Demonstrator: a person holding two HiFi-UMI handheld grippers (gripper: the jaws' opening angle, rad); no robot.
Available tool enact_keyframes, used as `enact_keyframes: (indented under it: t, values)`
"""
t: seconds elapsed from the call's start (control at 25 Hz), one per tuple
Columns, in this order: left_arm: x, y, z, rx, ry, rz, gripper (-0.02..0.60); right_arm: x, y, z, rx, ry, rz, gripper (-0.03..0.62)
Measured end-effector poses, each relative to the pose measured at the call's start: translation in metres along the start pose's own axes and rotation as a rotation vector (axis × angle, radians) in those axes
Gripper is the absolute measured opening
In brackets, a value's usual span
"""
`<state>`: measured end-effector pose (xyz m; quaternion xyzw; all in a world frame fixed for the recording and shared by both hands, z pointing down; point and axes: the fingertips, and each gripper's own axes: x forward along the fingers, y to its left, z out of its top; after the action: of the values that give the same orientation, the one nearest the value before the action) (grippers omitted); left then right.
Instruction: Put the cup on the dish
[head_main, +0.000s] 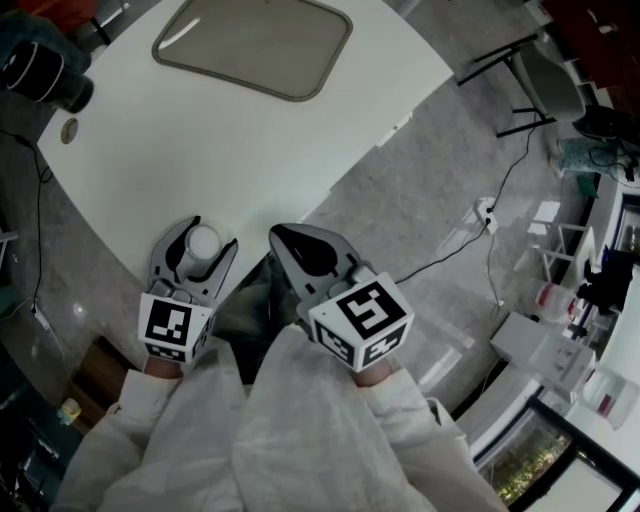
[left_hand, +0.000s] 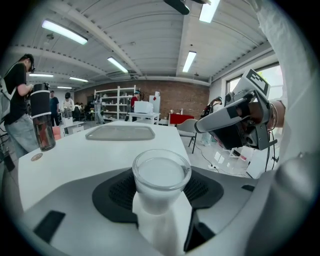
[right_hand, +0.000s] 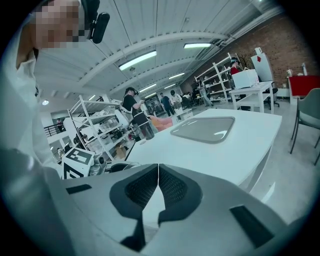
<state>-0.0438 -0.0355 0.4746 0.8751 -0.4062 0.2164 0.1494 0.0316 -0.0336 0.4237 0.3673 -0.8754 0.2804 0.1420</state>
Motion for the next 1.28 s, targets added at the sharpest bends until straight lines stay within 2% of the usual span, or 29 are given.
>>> enact_keyframes:
  t: [0.24,0.76,1.0,1.28]
  values:
    - [-0.015,-0.001,0.027,0.03,-0.068,0.006,0.273,-0.011,0.011,0.019,-0.036,-0.061,-0.022,0.014]
    - [-0.042,-0.004,0.079,0.111,-0.151,-0.049,0.273,-0.02,0.037,0.063,-0.099,-0.205,-0.068,0.014]
    - [-0.056,-0.001,0.092,0.103,-0.148,-0.042,0.273,-0.022,0.045,0.074,-0.122,-0.24,-0.071,0.014]
    - [-0.055,0.008,0.098,0.102,-0.151,-0.037,0.273,-0.014,0.047,0.077,-0.14,-0.227,-0.055,0.014]
